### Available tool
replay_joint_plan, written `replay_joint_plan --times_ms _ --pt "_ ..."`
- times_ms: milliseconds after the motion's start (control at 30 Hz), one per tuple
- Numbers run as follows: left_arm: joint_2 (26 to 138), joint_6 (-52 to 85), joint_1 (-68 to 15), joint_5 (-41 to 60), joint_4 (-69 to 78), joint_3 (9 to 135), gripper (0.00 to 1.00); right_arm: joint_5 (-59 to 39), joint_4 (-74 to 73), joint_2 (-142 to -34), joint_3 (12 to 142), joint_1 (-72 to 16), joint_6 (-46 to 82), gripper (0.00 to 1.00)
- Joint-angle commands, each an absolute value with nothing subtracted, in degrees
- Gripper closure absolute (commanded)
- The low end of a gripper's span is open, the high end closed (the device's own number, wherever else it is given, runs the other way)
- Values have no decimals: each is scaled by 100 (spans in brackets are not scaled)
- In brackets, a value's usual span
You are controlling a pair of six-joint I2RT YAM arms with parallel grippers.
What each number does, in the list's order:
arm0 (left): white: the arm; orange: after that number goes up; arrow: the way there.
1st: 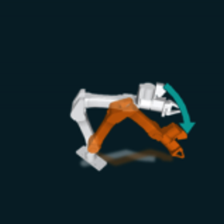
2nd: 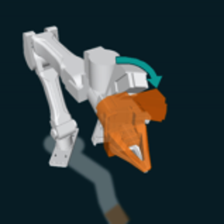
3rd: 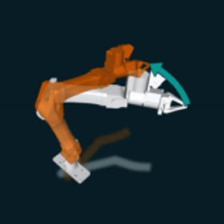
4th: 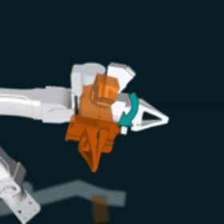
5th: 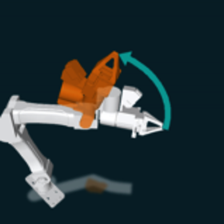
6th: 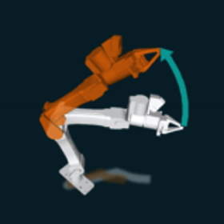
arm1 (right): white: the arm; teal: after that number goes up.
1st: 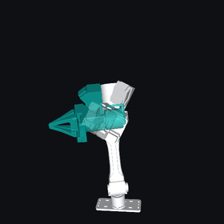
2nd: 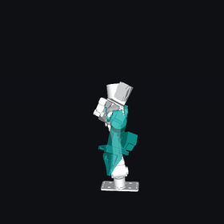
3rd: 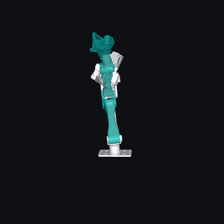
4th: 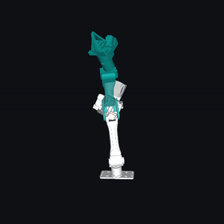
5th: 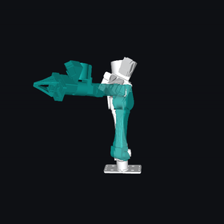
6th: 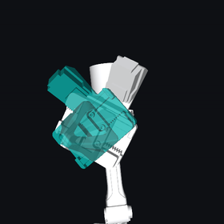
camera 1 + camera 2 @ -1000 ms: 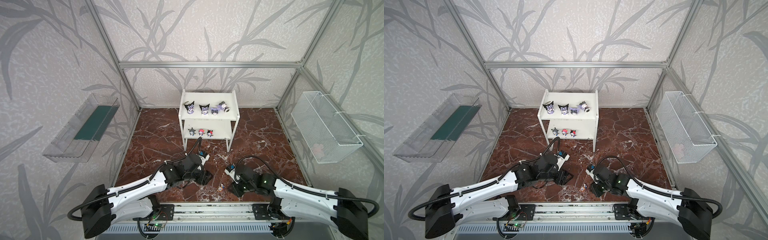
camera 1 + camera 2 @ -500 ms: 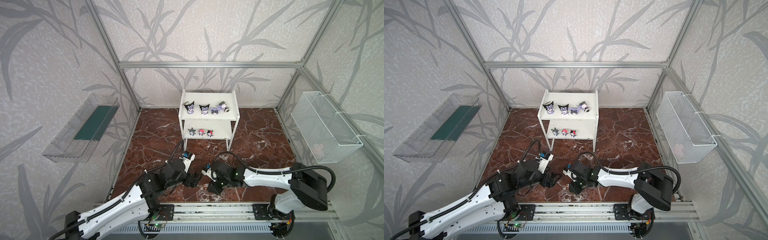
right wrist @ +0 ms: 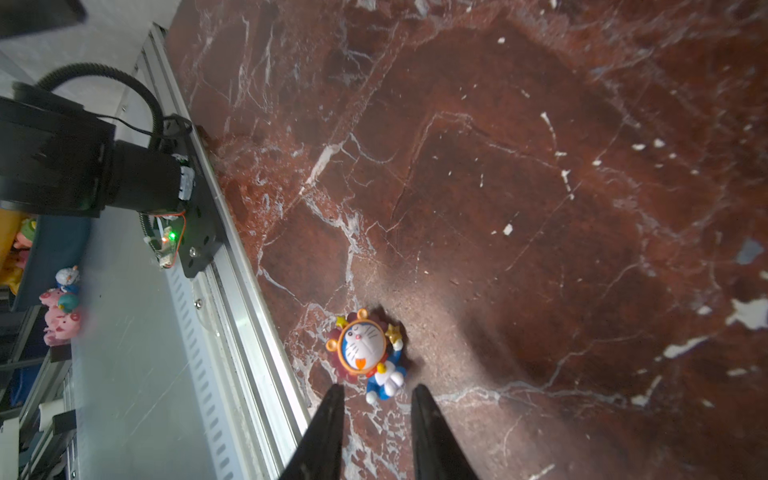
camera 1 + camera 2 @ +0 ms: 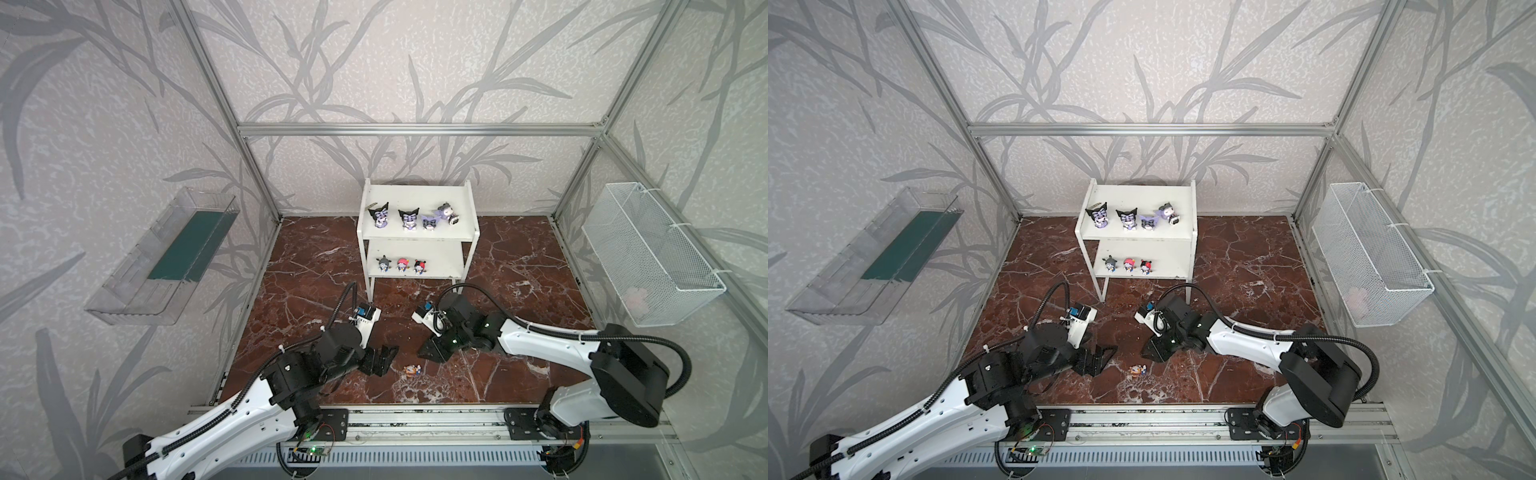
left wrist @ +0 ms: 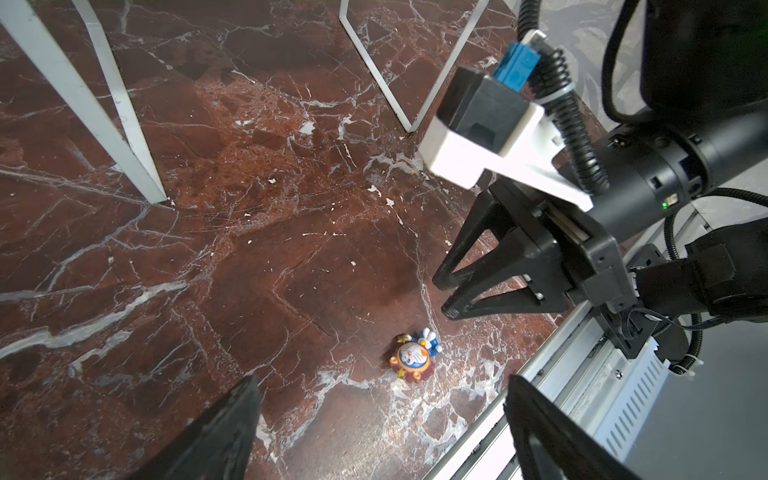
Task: Place and organize the plastic toys onto the shelf
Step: 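Close the right gripper on the lion Doraemon held by the left gripper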
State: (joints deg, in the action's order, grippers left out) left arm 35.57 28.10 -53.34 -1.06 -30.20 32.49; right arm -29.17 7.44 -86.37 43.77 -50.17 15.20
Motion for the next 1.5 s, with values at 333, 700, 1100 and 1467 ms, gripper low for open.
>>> replay_joint_plan --times_ms 333,700,1100,1467 --pt "3212 2882 -5303 -385 -3333 3270 6 -3518 747 -9299 4401 -5542 1131 74" --pt "3313 2821 -5307 -291 -3225 3242 6 -3471 692 -9028 4328 -5663 1304 57" --pt "3212 2848 -5309 -275 -3206 3208 6 -3524 425 -9369 4481 -5720 1282 38" --pt "3103 2856 -5307 -319 -3219 3205 5 -2815 628 -9604 4805 -6312 1110 37"
